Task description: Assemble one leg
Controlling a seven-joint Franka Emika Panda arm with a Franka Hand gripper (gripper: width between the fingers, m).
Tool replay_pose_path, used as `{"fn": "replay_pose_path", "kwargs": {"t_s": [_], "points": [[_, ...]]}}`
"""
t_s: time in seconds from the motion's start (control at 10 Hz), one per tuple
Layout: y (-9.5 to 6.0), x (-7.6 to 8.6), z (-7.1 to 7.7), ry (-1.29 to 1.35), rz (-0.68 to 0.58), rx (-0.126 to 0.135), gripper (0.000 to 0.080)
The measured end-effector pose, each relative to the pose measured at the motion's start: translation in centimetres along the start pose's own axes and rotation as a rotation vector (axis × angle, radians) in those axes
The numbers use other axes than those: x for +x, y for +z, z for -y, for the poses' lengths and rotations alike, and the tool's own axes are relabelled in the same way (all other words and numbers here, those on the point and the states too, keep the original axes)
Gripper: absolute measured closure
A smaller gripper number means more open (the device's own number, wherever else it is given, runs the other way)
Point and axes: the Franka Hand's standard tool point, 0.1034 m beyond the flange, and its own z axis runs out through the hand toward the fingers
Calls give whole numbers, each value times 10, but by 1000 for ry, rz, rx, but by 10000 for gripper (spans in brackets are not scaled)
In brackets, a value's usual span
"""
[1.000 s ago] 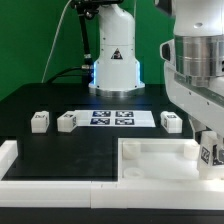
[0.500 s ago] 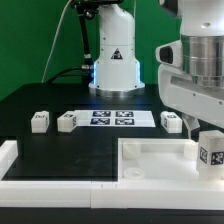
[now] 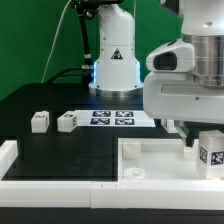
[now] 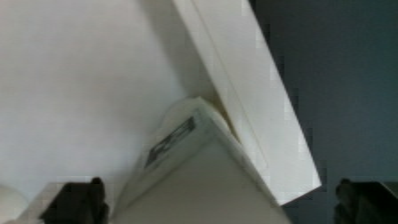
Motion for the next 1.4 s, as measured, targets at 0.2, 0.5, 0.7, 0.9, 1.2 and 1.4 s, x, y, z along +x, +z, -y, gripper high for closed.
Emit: {"fn": "replay_pose_path", "kwargs": {"t_s": [0.2,0.5,0.7,0.9,1.2,1.4], "points": [[-1,0,1,-189,-12,-30,151],[-1,3,-6,-324,-9,-27,151],[-1,4,-6,-325,-9,-27,275],[-1,3,-6,-325,-9,-27,412],[0,3,-6,-282,-9,-27,509],[0,4,-8,-185,-8,-18,509]]}}
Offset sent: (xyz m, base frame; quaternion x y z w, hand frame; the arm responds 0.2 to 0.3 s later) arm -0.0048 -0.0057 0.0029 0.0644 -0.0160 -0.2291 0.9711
